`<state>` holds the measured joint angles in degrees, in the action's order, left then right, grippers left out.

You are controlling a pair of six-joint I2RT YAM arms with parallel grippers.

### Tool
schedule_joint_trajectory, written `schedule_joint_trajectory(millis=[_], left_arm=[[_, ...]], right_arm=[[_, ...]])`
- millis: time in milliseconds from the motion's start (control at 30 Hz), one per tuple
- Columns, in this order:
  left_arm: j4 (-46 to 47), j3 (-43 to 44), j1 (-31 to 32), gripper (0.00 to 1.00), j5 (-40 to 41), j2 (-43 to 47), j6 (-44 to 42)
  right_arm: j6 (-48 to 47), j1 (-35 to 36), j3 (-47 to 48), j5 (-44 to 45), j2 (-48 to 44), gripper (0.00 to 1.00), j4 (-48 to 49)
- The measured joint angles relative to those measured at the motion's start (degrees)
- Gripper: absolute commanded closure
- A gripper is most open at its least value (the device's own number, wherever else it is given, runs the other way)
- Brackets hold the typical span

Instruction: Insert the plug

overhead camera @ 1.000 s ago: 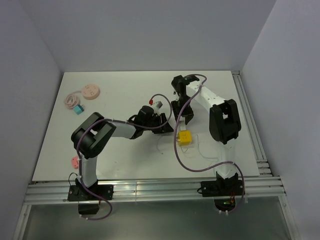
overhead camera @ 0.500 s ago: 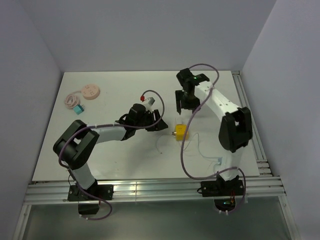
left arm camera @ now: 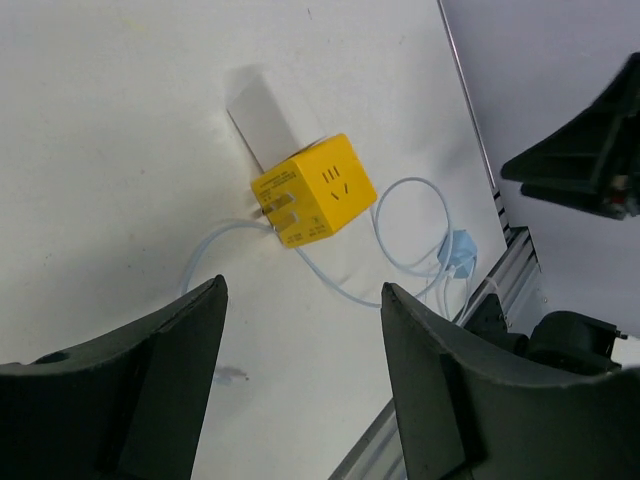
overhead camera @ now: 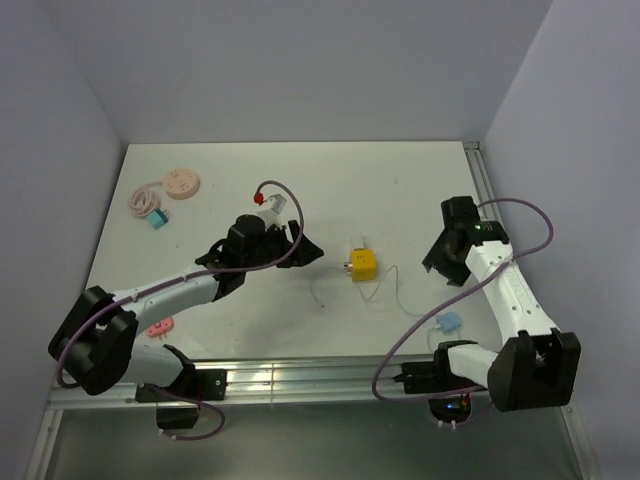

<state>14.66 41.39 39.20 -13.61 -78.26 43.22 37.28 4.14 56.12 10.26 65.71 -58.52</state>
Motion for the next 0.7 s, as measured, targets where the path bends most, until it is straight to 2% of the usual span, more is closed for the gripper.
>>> schedule_joint_trajectory(millis=[167, 300, 700], left_arm=[[-0.1, -4.3, 0.0, 0.30, -0.2, 3.5, 0.7], [-0.1, -7.2, 0.0, 0.30, -0.5, 6.3, 1.0], [0.0, -7.3, 0.0, 0.29, -1.1, 8.2, 0.7]], right_arm=[[0.8, -8.7, -10.3, -0.6, 1.5, 0.42, 0.8], [0.6, -14.3, -13.6, -1.4, 2.9, 0.41, 0.6], [0.4, -17.4, -13.7, -3.4, 12.2, 0.39, 2.8]])
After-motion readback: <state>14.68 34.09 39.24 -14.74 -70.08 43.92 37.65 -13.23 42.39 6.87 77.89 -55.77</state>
